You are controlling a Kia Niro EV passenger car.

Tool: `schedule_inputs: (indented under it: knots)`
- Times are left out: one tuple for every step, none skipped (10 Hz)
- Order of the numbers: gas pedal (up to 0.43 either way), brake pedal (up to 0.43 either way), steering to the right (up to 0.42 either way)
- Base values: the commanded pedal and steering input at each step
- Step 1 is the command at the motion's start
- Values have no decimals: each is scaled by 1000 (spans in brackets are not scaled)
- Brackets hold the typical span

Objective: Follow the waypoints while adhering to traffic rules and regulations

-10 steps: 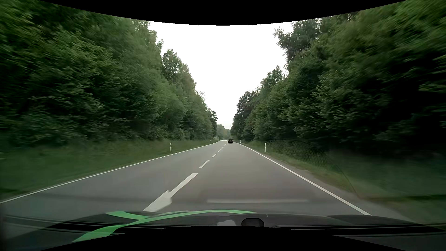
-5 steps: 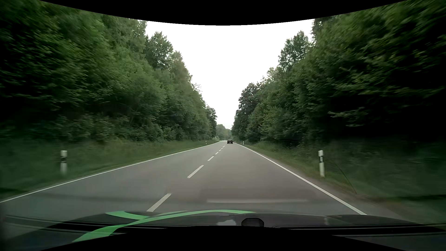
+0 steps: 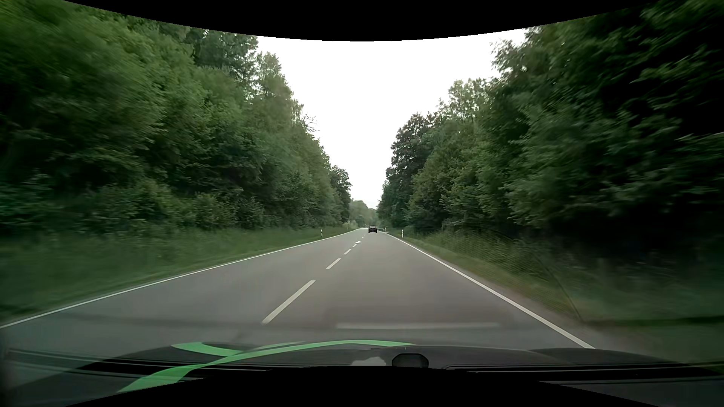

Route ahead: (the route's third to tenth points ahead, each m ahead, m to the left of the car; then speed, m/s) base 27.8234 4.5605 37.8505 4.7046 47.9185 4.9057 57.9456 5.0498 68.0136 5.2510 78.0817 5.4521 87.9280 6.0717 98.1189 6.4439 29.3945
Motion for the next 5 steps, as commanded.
schedule_inputs:
  knots:
    - [350,0,-5]
    - [350,0,-5]
    - [350,0,-5]
    - [358,0,-5]
    - [370,0,-5]
